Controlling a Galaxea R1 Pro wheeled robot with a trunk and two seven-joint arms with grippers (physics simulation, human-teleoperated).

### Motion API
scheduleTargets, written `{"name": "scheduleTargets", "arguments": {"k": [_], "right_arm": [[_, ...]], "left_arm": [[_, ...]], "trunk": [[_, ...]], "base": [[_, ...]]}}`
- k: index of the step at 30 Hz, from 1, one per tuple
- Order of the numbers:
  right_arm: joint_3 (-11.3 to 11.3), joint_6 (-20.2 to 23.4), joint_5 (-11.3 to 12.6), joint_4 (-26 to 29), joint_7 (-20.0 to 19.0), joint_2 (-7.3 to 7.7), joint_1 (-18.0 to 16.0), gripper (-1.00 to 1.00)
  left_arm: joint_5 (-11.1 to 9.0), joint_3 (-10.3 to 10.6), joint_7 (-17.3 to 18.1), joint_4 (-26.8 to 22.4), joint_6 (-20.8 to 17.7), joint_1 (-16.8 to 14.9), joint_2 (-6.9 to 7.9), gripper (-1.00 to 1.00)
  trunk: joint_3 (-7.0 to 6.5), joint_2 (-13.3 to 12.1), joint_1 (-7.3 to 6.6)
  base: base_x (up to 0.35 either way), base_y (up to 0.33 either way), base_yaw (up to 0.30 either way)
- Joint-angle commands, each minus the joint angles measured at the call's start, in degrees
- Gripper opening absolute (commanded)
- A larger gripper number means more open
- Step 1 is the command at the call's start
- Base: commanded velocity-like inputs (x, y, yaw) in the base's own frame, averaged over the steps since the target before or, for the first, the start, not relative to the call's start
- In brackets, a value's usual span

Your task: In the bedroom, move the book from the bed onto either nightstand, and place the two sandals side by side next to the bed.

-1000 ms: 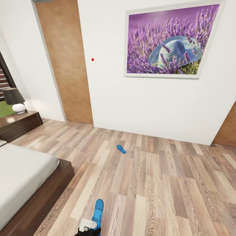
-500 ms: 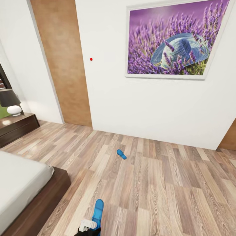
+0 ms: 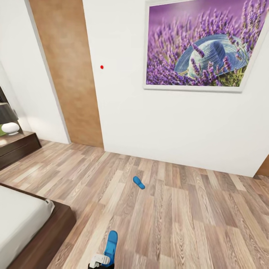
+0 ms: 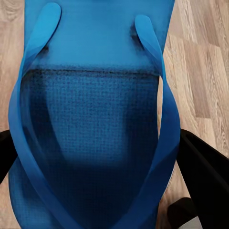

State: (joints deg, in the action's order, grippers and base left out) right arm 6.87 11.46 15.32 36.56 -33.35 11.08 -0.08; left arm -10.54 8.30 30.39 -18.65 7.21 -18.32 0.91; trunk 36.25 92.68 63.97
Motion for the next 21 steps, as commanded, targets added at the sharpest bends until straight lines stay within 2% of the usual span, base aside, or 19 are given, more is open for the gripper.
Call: {"name": "scheduleTargets", "arguments": {"k": [1,3,5,9,18,21], "right_arm": [[0.2,0.5,0.6,-0.9,-3.7,-0.01,0.0,1.0],[0.4,0.2,0.5,-2.8,-7.7,-0.01,0.0,1.0],[0.6,-1.6,0.4,-4.4,-9.4,-0.01,0.0,1.0],[0.7,-4.8,0.4,-5.1,-10.1,-0.07,0.0,1.0],[0.7,-5.3,0.4,-5.2,-10.3,-0.1,0.0,1.0],[0.7,-5.3,0.5,-5.2,-10.3,-0.13,0.0,1.0]], "left_arm": [[-0.5,0.5,0.0,0.1,0.3,0.0,0.06,-1.0],[-0.5,0.5,0.0,0.1,0.3,0.0,0.07,-1.0],[-0.5,0.5,0.0,0.1,0.3,0.0,0.06,-1.0],[-0.5,0.5,0.0,0.1,0.3,0.0,0.05,-1.0],[-0.5,0.5,0.0,0.1,0.3,0.0,0.05,-1.0],[-0.5,0.5,0.0,0.1,0.3,0.0,0.05,-1.0]], "trunk": [[0.05,0.0,0.03],[0.05,0.0,0.03],[0.05,0.0,0.03],[0.05,0.0,0.03],[0.05,0.0,0.03],[0.05,0.0,0.03]], "base": [[0.328,0.0,0.0],[0.327,0.0,0.0],[0.328,0.0,0.0],[0.328,0.0,0.0],[0.319,0.0,0.0],[0.133,0.0,0.0]]}}
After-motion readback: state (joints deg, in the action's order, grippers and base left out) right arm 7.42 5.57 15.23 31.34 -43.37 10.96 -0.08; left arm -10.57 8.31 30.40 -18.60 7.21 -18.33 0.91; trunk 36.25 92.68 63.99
